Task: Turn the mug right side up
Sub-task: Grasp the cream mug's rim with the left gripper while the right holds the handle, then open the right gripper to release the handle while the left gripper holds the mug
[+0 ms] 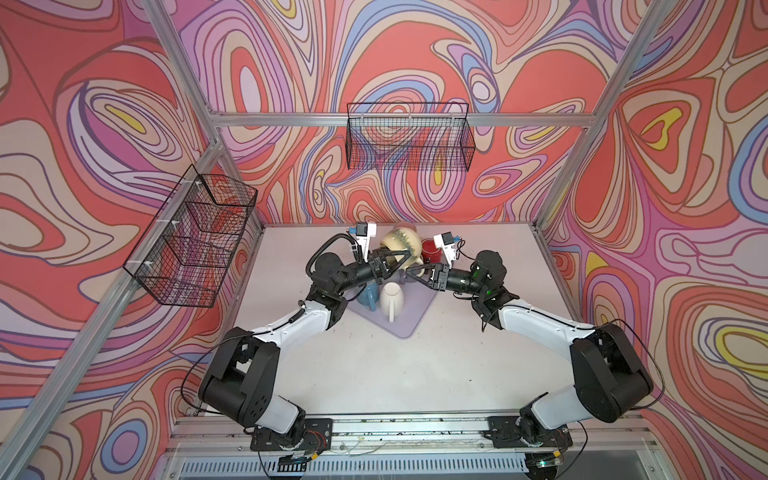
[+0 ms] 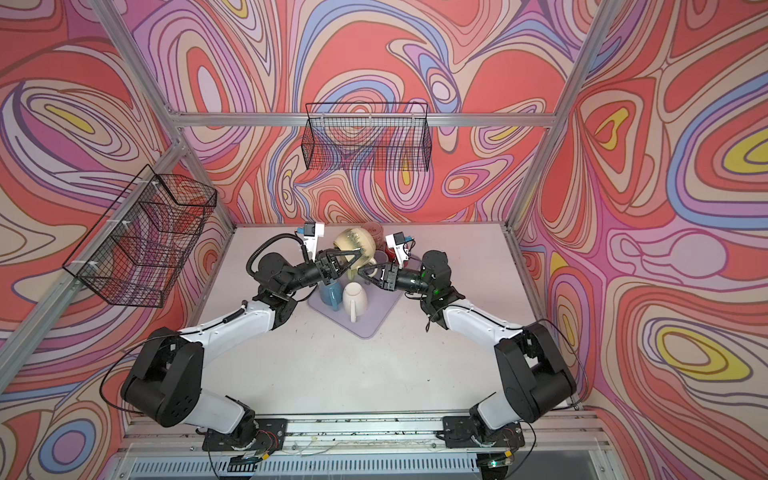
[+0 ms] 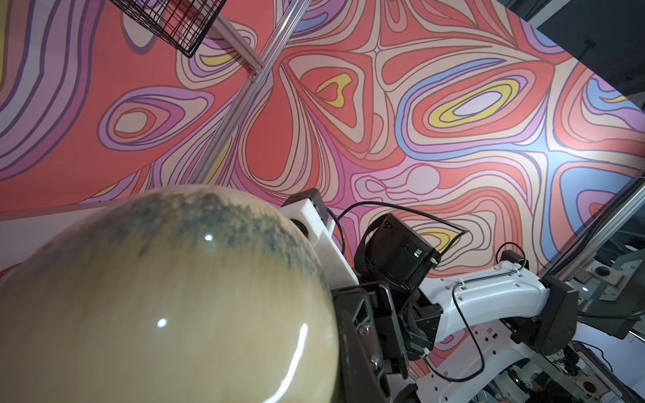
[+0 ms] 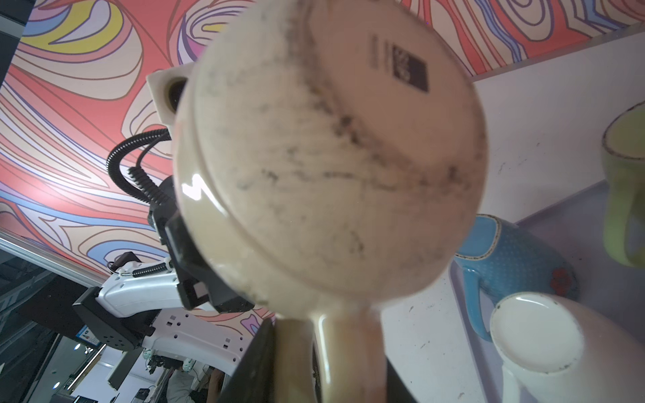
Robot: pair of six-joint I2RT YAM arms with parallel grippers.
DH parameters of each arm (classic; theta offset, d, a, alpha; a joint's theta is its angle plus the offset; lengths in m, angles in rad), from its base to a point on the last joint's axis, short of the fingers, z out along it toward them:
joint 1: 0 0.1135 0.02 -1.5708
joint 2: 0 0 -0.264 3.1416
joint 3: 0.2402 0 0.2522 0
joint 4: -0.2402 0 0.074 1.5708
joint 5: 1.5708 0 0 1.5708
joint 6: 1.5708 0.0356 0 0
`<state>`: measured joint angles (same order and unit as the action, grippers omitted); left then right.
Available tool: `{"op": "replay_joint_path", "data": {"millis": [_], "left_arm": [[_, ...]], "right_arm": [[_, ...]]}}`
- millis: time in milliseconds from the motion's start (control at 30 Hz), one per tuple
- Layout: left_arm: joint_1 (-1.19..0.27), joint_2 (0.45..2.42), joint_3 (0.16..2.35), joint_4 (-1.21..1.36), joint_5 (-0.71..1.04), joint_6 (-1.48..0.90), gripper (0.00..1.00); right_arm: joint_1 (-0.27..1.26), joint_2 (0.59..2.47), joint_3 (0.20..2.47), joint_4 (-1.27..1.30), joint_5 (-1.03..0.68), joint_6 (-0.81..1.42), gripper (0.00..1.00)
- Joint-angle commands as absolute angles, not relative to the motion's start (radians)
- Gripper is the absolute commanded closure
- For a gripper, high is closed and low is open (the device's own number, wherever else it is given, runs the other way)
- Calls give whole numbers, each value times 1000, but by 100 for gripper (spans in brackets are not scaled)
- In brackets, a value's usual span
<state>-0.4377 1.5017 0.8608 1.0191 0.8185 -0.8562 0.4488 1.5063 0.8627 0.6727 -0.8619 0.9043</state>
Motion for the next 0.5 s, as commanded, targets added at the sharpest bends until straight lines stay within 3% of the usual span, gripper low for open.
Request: {"op": "replay_joint_path", "data": {"millis": [0, 133, 267, 467], "left_arm": [[-428, 1469, 846, 994, 780, -813, 100], [-407, 1436, 827, 923, 749, -790, 100], [-398, 1394, 818, 832, 719, -746, 100], [-391, 1342, 826, 717, 690, -699, 100]], "right_arm": [[454, 1503, 866, 703, -802, 829, 62], [454, 1493, 854, 686, -782, 814, 59], [454, 1480, 835, 677, -751, 802, 48], [453, 1471, 825, 671, -737, 794, 43]]}}
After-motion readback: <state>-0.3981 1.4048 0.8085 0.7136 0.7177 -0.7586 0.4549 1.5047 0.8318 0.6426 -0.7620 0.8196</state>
